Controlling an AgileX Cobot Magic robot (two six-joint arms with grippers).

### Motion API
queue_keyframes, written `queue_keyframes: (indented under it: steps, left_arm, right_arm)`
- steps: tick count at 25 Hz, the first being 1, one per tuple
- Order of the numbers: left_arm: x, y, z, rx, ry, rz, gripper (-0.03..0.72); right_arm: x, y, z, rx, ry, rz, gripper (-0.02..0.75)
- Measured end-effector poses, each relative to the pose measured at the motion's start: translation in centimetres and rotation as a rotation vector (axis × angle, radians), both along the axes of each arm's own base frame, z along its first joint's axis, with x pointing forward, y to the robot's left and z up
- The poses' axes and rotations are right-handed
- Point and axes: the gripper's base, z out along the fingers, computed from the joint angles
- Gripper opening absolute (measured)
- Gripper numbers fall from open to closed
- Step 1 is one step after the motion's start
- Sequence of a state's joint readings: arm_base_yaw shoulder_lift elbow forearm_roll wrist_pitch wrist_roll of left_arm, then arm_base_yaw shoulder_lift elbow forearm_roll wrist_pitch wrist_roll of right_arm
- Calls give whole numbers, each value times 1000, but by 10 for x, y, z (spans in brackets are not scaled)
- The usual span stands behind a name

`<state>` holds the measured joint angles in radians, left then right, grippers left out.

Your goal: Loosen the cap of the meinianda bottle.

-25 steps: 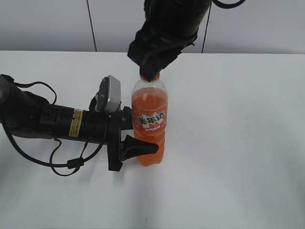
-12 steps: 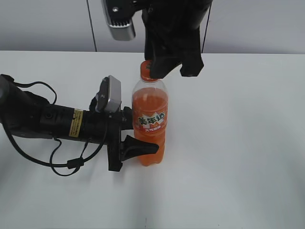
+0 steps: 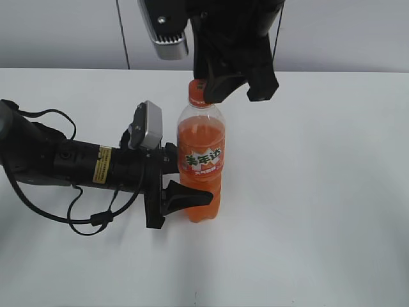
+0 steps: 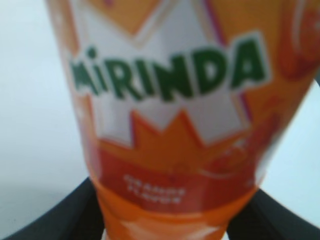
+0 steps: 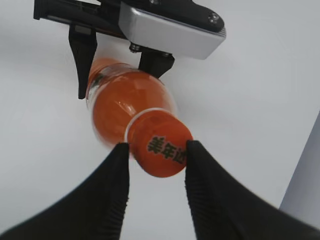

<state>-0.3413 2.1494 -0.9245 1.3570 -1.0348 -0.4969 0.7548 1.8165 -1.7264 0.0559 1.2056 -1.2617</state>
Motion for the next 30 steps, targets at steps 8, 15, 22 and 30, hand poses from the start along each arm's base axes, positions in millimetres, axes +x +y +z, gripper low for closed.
queue_keyframes:
  steps: [8, 15, 22, 30]
  left_arm:
    - [0, 0, 0, 0, -1, -1, 412]
    - [0, 0, 0, 0, -1, -1, 412]
    - [0, 0, 0, 0, -1, -1, 412]
    - [0, 0, 0, 0, -1, -1, 412]
  right_arm:
    - [-11, -3, 17, 75, 24, -23, 387]
    - [-17, -8, 30, 210, 167, -467, 388]
    - [-14, -11, 29, 360, 368, -1188, 388]
    - [-11, -9, 23, 357, 387, -1250, 388]
